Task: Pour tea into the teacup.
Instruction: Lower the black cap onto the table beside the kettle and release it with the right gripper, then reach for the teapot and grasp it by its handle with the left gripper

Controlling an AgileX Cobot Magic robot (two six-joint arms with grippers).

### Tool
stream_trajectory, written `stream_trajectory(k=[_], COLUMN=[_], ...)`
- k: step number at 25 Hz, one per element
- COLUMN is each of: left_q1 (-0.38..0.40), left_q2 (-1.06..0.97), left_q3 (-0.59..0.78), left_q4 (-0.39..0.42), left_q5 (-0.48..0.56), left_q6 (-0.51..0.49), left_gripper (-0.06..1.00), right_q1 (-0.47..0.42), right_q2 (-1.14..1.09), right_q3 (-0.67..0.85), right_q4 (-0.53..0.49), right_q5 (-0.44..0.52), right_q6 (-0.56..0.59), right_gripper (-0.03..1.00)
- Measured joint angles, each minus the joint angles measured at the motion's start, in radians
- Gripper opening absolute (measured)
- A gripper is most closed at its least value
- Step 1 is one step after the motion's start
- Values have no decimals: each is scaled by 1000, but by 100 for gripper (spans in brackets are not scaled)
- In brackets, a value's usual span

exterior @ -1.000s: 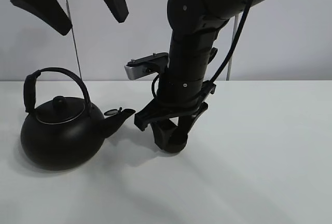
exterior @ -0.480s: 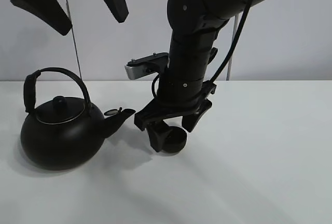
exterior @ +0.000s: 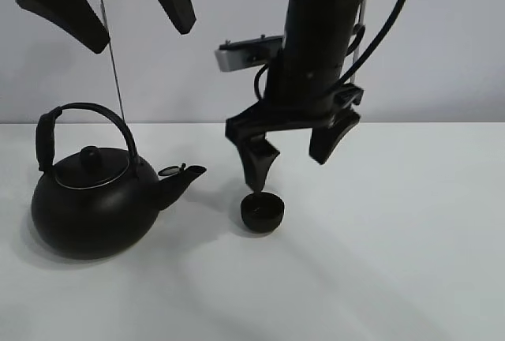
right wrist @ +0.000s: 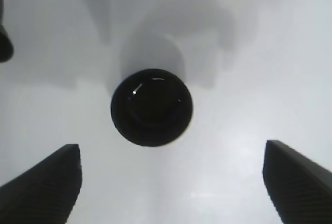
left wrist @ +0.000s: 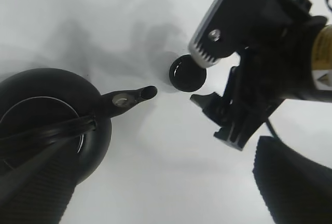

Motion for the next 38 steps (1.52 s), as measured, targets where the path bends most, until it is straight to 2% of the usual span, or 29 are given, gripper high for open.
stream_trajectory(k=[4, 13, 18, 25, 38], left_q1=[0, 0, 0, 0, 0], left_q2=[0, 0, 0, 0, 0], left_q3=[0, 0, 0, 0, 0], left_q4=[0, 0, 0, 0, 0], left_q5=[-2, -3, -3, -3, -3], left_q6=[0, 0, 0, 0, 0], left_gripper=[66, 66, 66, 66, 66], right_q1=[-71, -251, -261, -261, -261], right_q2=[-83, -281, -372, -387, -387], right_q3=[0, 0, 0, 0, 0], right_q4=[10, 158, 145, 143, 148], right_q5=[49, 112, 112, 106, 103], right_q6=[53, 136, 180, 236, 259], right_gripper=[66, 66, 66, 66, 66])
